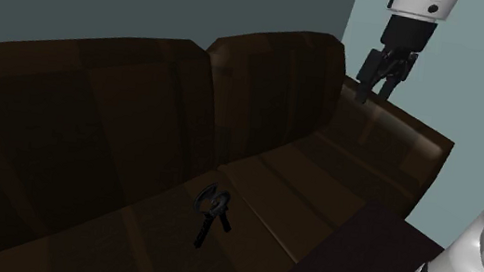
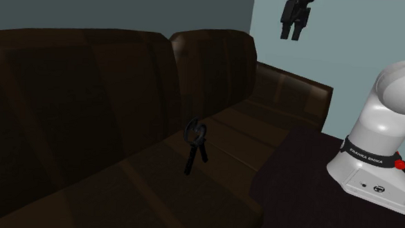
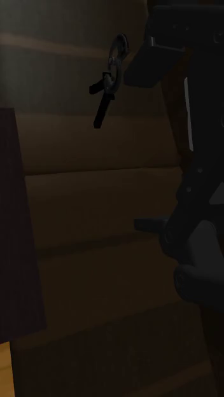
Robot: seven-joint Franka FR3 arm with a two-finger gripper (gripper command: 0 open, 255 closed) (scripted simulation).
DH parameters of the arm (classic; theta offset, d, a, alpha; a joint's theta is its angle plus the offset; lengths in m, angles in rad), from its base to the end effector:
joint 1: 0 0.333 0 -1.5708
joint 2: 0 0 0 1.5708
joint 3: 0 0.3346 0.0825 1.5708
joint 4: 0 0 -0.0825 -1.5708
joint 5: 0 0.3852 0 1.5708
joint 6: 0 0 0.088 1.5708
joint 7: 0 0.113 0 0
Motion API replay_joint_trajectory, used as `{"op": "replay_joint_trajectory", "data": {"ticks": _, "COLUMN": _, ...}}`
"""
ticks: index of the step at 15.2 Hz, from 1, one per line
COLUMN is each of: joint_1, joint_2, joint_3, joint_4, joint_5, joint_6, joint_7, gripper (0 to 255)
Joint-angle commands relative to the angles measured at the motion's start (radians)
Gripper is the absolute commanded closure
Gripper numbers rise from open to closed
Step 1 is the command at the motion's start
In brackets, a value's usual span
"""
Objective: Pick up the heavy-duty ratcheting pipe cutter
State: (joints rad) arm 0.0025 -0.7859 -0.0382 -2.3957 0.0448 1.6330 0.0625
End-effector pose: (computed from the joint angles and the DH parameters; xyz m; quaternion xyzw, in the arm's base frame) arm 0.3003 -0.0093 0.5844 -0.9983 0.0447 -0.0107 0.0361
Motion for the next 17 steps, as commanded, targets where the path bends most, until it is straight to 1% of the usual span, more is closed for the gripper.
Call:
{"op": "replay_joint_trajectory", "data": {"ticks": 1, "joint_1": 0.000, "joint_2": 0.000, "joint_3": 0.000, "joint_4": 0.000, "joint_5": 0.000, "joint_6": 0.000, "joint_7": 0.000, "gripper": 0}}
{"op": "replay_joint_trajectory", "data": {"ticks": 9, "joint_1": 0.008, "joint_2": 0.175, "joint_3": 0.130, "joint_4": -0.062, "joint_5": 0.113, "joint_6": 0.165, "joint_7": 0.248, "gripper": 0}}
{"op": "replay_joint_trajectory", "data": {"ticks": 17, "joint_1": 0.019, "joint_2": 0.433, "joint_3": 0.239, "joint_4": -0.039, "joint_5": 0.204, "joint_6": 0.343, "joint_7": 0.474, "gripper": 0}}
